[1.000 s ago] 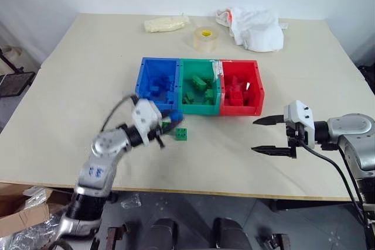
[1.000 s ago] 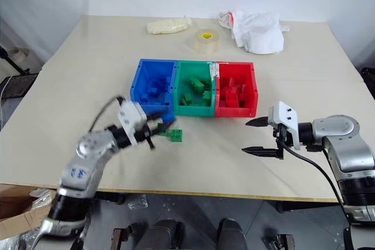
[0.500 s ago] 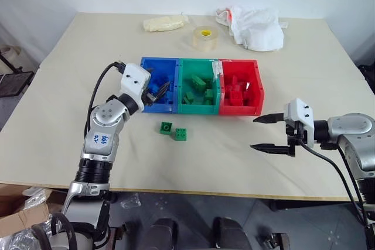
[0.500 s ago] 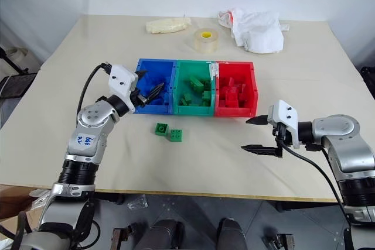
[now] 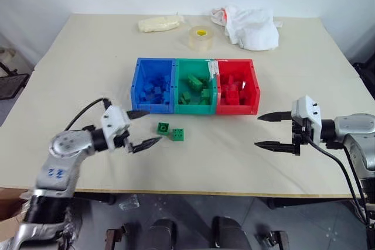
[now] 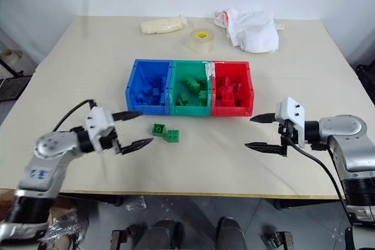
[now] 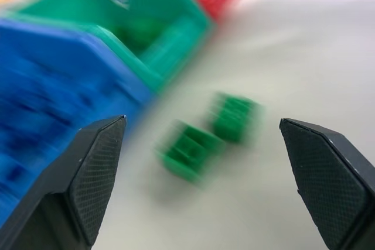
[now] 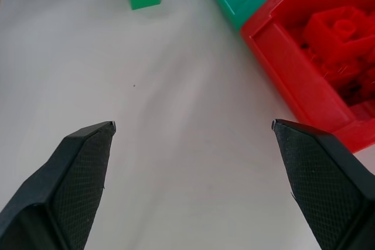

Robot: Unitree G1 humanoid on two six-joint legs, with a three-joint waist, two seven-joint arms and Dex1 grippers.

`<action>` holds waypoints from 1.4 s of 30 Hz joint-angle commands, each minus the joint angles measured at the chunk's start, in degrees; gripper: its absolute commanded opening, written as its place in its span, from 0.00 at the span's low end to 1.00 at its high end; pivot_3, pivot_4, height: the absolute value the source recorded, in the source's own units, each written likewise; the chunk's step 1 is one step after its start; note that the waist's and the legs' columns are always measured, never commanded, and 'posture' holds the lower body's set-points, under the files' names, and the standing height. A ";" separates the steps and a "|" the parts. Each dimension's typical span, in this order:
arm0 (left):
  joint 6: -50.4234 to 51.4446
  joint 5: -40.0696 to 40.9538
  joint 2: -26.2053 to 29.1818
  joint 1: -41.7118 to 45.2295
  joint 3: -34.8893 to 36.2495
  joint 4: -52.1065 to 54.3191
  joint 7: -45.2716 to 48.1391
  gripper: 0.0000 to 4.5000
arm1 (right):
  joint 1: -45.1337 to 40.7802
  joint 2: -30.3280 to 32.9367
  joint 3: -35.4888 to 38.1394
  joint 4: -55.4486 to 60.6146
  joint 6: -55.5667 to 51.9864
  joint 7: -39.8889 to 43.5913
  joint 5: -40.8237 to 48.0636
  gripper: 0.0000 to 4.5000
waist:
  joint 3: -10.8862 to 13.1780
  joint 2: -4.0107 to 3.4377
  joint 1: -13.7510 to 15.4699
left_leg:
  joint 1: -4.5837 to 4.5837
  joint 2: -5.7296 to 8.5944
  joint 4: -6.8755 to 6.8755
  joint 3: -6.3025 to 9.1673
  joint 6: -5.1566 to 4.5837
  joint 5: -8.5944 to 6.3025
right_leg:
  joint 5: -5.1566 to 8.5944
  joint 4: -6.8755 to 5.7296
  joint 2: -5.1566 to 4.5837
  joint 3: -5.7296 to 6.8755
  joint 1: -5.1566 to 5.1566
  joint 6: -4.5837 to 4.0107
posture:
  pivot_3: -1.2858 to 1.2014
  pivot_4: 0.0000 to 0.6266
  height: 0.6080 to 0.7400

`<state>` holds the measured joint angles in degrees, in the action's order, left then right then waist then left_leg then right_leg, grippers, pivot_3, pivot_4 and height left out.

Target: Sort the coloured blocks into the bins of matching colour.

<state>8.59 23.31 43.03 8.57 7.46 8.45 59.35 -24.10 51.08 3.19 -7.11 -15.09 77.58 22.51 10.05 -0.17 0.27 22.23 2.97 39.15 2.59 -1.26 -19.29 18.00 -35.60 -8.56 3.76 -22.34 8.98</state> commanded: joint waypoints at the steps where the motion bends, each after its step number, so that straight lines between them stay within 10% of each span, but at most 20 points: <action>1: -2.23 2.14 3.76 -4.89 5.50 -0.13 5.16 0.99 | -0.89 0.13 1.82 -0.65 1.07 1.27 1.48 1.00 | 0.00 0.00 0.02 | 0.01 0.00 0.01 0.00 0.00 0.00 | 0.00 0.02 0.01 0.00 -0.01 0.00 | 0.52 0.24 1.00; 12: -3.83 2.95 7.55 -12.34 12.89 -2.60 8.79 0.99 | -1.82 -0.50 2.31 -3.31 2.22 4.22 3.74 1.00 | 0.01 -0.02 -0.27 | 0.00 -0.01 -0.04 0.00 0.00 0.00 | 0.01 0.00 0.00 0.01 -0.02 -0.01 | 0.52 0.24 1.00; 30: -4.72 -13.64 -13.28 6.81 -12.81 -2.19 -10.54 0.99 | 3.05 -3.30 5.08 6.54 2.37 4.51 10.25 1.00 | 0.01 -0.02 0.51 | -0.01 0.11 0.05 -0.04 -0.01 0.00 | -0.01 -0.15 -0.01 0.01 -0.02 0.01 | 0.52 0.24 1.00; 42: -7.73 -22.08 -14.77 19.92 -19.58 -17.40 -9.47 0.99 | 8.60 -3.64 7.38 11.34 1.74 -0.38 10.59 1.00 | 0.01 -0.02 1.08 | -0.02 0.22 0.07 -0.07 -0.02 0.01 | -0.01 -0.17 -0.01 0.01 -0.02 0.01 | 0.52 0.24 1.00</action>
<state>0.82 1.95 27.83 27.31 -11.61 -8.39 49.25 -15.99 47.19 7.98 2.22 -13.69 77.83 31.75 10.07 -0.20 1.36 22.21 3.19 39.22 2.52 -1.28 -19.29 17.99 -35.77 -8.56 3.77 -22.36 8.99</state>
